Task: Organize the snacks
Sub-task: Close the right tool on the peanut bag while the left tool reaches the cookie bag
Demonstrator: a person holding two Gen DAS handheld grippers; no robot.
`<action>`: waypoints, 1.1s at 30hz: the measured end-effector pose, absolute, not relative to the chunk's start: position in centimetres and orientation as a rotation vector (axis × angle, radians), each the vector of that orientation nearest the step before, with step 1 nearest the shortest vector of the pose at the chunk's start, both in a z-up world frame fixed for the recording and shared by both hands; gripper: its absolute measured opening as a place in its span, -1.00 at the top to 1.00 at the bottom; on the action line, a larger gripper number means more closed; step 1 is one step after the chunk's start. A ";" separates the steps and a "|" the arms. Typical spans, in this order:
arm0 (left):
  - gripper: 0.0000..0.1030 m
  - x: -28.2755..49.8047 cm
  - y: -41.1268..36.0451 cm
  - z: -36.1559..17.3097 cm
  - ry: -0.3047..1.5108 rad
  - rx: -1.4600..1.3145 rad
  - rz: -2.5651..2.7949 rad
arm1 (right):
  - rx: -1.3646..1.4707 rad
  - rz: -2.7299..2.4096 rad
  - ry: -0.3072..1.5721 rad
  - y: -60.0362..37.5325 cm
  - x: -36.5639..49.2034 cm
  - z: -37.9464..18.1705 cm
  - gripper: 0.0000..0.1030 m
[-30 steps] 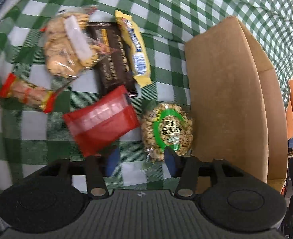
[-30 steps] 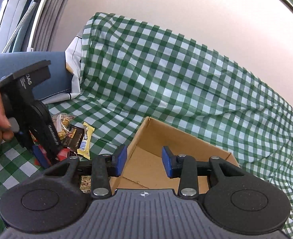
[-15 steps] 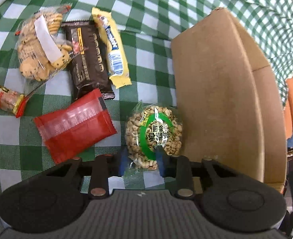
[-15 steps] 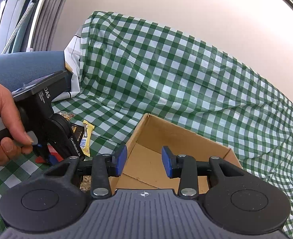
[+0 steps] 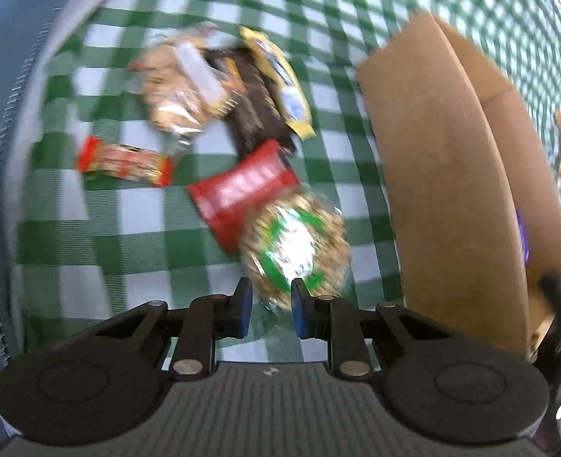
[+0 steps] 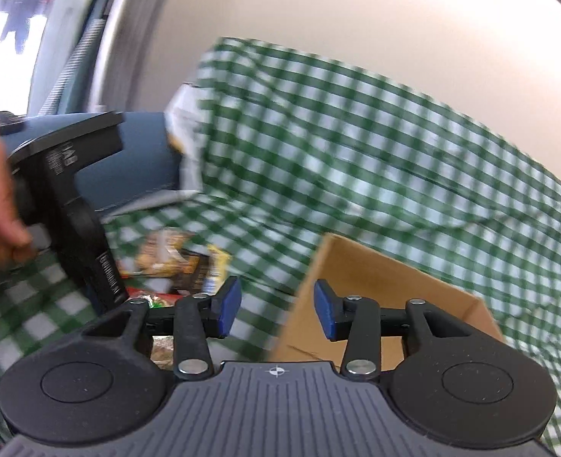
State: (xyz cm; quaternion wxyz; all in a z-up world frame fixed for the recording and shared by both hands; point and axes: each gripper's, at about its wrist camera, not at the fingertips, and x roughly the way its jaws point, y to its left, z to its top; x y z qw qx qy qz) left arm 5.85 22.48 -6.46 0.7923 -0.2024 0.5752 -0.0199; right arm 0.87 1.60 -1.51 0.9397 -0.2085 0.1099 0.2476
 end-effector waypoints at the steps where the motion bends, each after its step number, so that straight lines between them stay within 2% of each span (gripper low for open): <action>1: 0.51 5.6 23.1 -6.1 1.213 -0.461 -0.034 | -0.436 0.535 0.223 2.1 0.4 -1.8 0.08; 4: 0.28 5.3 24.7 -5.5 1.157 -0.542 -0.008 | -0.448 0.608 0.230 3.7 -0.8 -2.3 -0.07; 9: 0.24 5.2 26.7 -4.3 1.062 -0.619 0.122 | -0.445 0.680 0.298 6.5 -1.3 -3.8 -0.52; 11: 0.21 5.2 27.3 -4.0 1.037 -0.642 0.157 | -0.437 0.684 0.342 7.5 -0.9 -4.6 -0.65; 20: -0.05 6.0 30.6 -4.7 0.957 -0.856 0.279 | -0.388 0.659 0.484 10.3 2.3 -7.5 -0.75; 21: -0.24 6.3 30.8 -4.9 0.951 -0.871 0.295 | -0.382 0.655 0.500 10.5 2.8 -7.8 -0.78; 23: -0.41 6.8 31.3 -5.2 0.940 -0.905 0.316 | -0.383 0.643 0.525 10.8 3.8 -8.3 -0.80; 33: -0.42 10.5 30.9 -6.7 0.862 -0.969 0.386 | -0.348 0.638 0.668 12.6 7.8 -10.6 -0.84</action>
